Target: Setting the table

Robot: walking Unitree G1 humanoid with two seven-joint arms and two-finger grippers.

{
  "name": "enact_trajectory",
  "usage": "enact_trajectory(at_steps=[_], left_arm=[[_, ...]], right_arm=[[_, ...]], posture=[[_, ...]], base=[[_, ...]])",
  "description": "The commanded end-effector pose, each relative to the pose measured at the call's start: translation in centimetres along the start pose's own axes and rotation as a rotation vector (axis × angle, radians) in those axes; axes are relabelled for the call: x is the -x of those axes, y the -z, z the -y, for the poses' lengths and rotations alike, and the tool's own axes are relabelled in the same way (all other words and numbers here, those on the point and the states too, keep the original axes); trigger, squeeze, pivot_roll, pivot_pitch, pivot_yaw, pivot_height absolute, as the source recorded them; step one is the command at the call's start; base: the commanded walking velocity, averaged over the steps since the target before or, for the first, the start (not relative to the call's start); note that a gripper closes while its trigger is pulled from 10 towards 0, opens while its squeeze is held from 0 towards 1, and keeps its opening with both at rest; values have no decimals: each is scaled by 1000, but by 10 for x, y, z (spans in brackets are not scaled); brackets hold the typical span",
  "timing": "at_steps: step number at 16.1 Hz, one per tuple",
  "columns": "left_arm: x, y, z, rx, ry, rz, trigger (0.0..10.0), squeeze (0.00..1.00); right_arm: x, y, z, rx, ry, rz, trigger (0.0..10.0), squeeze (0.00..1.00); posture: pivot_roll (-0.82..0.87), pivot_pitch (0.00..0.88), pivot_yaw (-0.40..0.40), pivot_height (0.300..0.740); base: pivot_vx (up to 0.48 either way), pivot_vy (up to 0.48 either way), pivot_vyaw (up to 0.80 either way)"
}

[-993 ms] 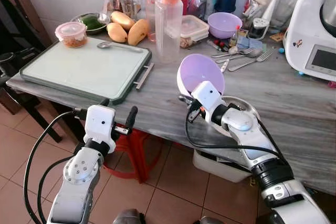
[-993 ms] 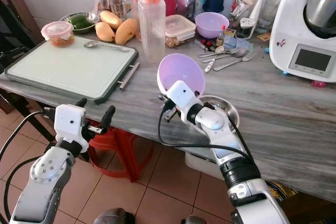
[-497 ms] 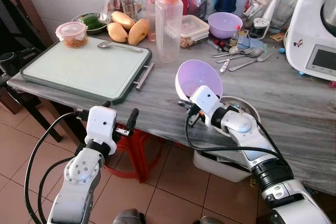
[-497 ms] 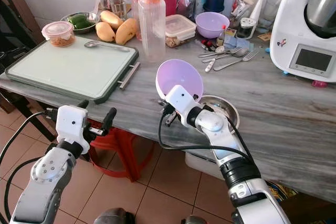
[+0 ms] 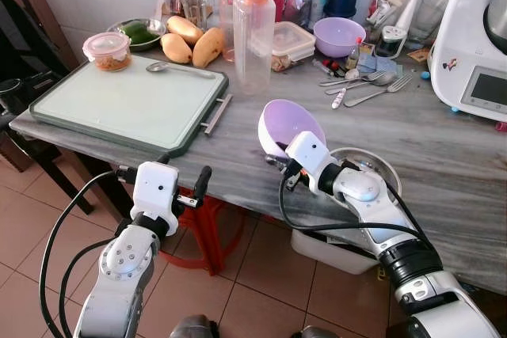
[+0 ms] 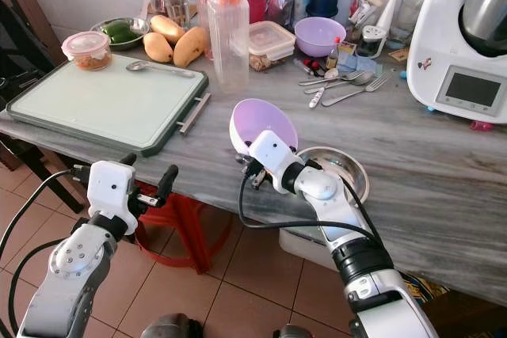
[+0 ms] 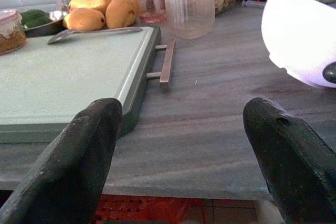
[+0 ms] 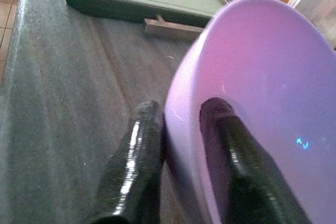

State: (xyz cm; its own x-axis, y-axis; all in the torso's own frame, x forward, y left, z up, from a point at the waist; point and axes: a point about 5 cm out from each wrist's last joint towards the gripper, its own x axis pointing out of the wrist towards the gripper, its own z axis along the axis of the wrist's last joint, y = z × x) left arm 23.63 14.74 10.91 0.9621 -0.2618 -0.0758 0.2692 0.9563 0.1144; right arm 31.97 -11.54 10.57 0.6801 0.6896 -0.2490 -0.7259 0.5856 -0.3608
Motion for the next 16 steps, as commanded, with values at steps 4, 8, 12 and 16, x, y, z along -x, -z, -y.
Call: enact_trajectory(at_steps=[4, 8, 12, 16], left_arm=[[-4, -2, 1, -7, 1, -1, 10000, 0], [-8, -2, 0, -2, -5, -7, 10000, 0], [-13, 0, 1, 1, -11, -16, 10000, 0], [-18, 3, 4, 7, -9, -27, 10000, 0]], right_arm=[[-1, -5, 4, 54, -8, 4, 10000, 1000], [0, -7, 11, 87, 13, 7, 10000, 1000], [3, -15, 21, 92, 56, 37, 10000, 1000], [6, -23, 26, 90, 65, 66, 10000, 1000]], posture=[[100, 12, 26, 740], [90, 18, 29, 740], [77, 14, 25, 740], [61, 3, 18, 740]], base=[[0, 0, 0], [0, 0, 0], [0, 0, 0], [0, 0, 0]])
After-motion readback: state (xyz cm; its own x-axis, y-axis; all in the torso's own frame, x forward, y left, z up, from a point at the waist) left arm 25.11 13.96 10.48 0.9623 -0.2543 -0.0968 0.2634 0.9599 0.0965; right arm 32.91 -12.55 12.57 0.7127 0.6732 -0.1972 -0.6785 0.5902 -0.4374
